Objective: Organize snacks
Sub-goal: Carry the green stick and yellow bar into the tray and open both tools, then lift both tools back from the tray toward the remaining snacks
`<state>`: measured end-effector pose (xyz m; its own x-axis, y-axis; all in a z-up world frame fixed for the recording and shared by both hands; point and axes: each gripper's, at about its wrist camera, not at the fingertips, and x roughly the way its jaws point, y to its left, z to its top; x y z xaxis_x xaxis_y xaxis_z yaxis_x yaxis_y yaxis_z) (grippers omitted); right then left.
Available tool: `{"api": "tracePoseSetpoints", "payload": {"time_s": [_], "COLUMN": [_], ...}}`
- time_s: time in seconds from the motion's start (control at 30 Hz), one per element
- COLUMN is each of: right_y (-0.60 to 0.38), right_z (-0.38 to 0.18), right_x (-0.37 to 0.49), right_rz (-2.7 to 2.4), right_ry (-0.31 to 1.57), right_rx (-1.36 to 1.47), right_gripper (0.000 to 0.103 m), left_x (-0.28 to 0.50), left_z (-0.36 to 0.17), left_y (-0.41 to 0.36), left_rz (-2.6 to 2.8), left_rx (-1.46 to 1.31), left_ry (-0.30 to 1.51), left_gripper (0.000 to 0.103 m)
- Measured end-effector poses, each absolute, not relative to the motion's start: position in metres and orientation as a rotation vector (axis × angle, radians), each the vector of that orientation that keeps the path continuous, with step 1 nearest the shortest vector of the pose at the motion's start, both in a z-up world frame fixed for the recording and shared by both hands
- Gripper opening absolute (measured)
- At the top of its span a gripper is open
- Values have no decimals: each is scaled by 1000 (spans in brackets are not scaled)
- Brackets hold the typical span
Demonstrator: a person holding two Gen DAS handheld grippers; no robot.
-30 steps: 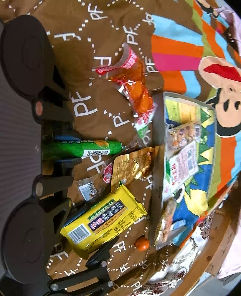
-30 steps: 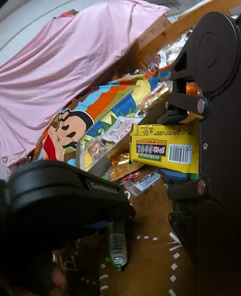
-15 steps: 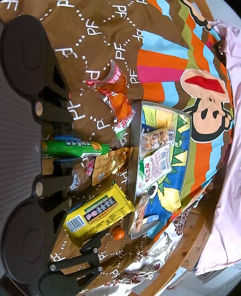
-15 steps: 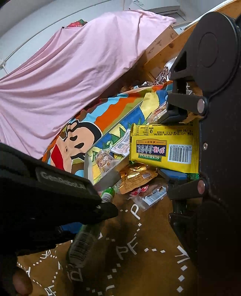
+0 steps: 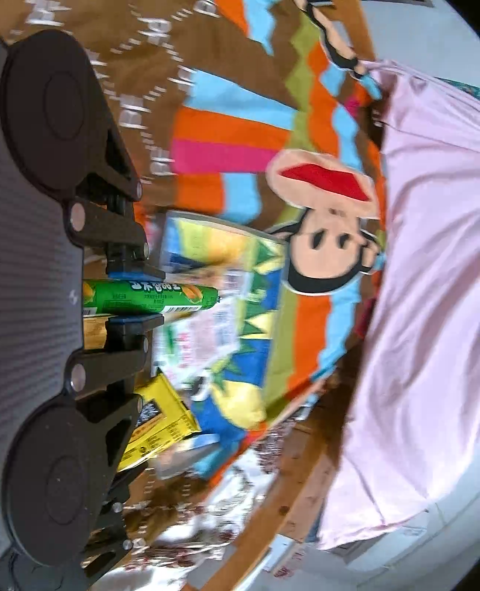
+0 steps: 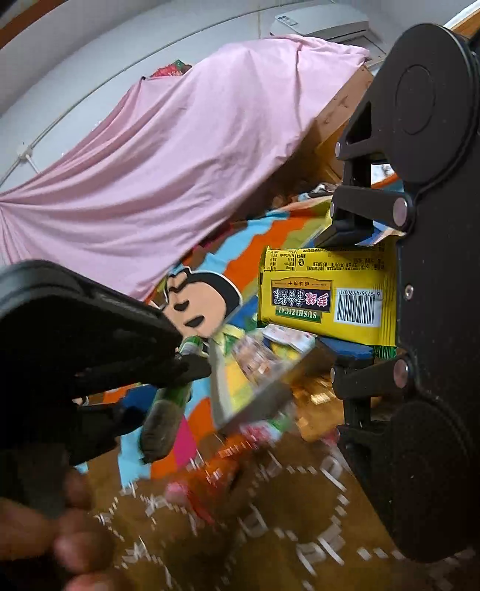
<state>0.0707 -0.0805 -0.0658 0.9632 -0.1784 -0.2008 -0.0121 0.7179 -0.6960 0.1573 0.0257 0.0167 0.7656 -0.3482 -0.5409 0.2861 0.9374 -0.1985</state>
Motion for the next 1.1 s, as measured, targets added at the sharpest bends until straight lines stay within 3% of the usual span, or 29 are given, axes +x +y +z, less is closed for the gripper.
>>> {"api": "tracePoseSetpoints", "payload": {"time_s": [0.57, 1.1], "right_y": [-113, -130], "right_z": [-66, -84], "right_x": [205, 241], "right_rz": [-103, -107], "right_ry": [393, 485], "right_rx": [-427, -281], "right_gripper": [52, 52], "left_x": [291, 322], "left_z": [-29, -55], "left_y": [16, 16], "left_rz": [-287, -238], "left_rx": [-264, -275], "left_ry": [567, 594], "left_gripper": [19, 20]}}
